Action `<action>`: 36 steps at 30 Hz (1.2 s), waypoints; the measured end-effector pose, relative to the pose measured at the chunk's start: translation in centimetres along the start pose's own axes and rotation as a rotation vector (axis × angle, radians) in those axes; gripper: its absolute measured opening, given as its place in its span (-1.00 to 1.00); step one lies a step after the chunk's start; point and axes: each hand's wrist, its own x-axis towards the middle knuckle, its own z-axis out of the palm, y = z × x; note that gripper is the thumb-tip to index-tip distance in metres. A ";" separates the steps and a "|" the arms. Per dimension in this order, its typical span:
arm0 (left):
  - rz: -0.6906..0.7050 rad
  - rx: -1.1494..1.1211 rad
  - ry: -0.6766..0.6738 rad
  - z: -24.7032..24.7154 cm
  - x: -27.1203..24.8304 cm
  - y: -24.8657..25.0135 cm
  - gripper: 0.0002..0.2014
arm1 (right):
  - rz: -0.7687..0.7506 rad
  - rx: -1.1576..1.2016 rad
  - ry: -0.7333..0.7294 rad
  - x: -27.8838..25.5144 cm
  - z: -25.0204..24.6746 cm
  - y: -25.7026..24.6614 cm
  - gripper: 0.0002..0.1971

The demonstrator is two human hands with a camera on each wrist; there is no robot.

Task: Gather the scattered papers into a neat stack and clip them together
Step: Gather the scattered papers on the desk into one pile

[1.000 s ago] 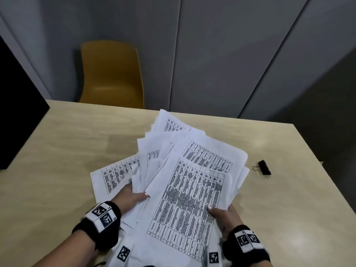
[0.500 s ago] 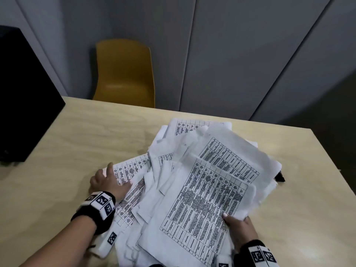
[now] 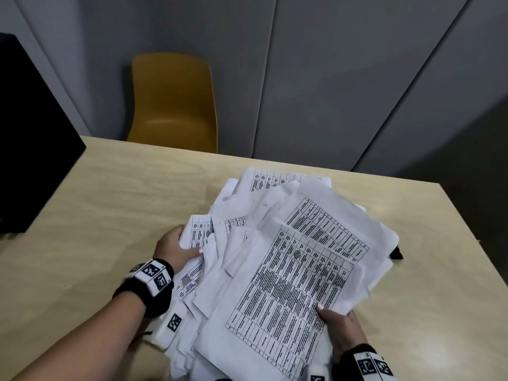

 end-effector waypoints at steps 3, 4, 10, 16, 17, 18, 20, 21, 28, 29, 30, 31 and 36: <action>-0.007 0.147 -0.057 0.3 0.9 0.9 -0.62 | 0.005 0.032 0.000 -0.1 0.2 -0.2 -0.70; -0.007 0.248 -0.073 0.7 1.0 1.2 -0.57 | 0.006 0.045 -0.002 0.0 0.2 -0.2 -0.65; -0.091 0.329 -0.079 2.8 0.8 2.2 -0.44 | 0.013 0.032 0.030 0.1 0.3 0.0 -0.65; -0.157 0.171 -0.178 1.9 0.6 1.0 -0.73 | 0.011 0.036 0.020 0.1 0.2 -0.3 -0.76; -0.172 0.121 -0.218 1.6 0.5 0.4 -0.79 | 0.010 0.041 0.012 0.1 0.1 -0.3 -0.76; -0.193 0.048 -0.263 1.4 0.2 -0.2 -0.80 | 0.008 0.040 0.009 0.1 0.1 -0.3 -0.75; -0.263 -0.120 -0.333 0.8 -0.7 -1.6 -0.81 | 0.014 0.029 0.000 0.0 -0.1 -0.4 -0.73; -0.300 -0.195 -0.343 0.5 -1.2 -2.2 -0.79 | 0.015 0.031 -0.012 0.0 -0.1 -0.4 -0.74; -0.233 -0.124 -0.306 -1.0 -3.8 -2.0 -0.45 | -0.038 -0.035 0.024 0.1 0.4 -0.3 -0.72; -0.190 -0.057 -0.245 -1.4 -3.9 -1.4 -0.46 | -0.040 -0.049 0.033 0.1 0.4 -0.2 -0.74; -0.160 -0.016 -0.177 -2.1 -3.9 -0.7 -0.47 | -0.045 -0.063 0.033 0.0 0.5 -0.2 -0.77; -0.135 0.003 -0.114 -2.8 -3.9 0.1 -0.47 | -0.054 -0.071 0.037 0.1 0.5 -0.1 -0.81; 0.066 0.101 0.106 -7.1 -3.9 4.3 -0.52 | -0.072 -0.119 0.075 0.3 0.8 0.2 -0.72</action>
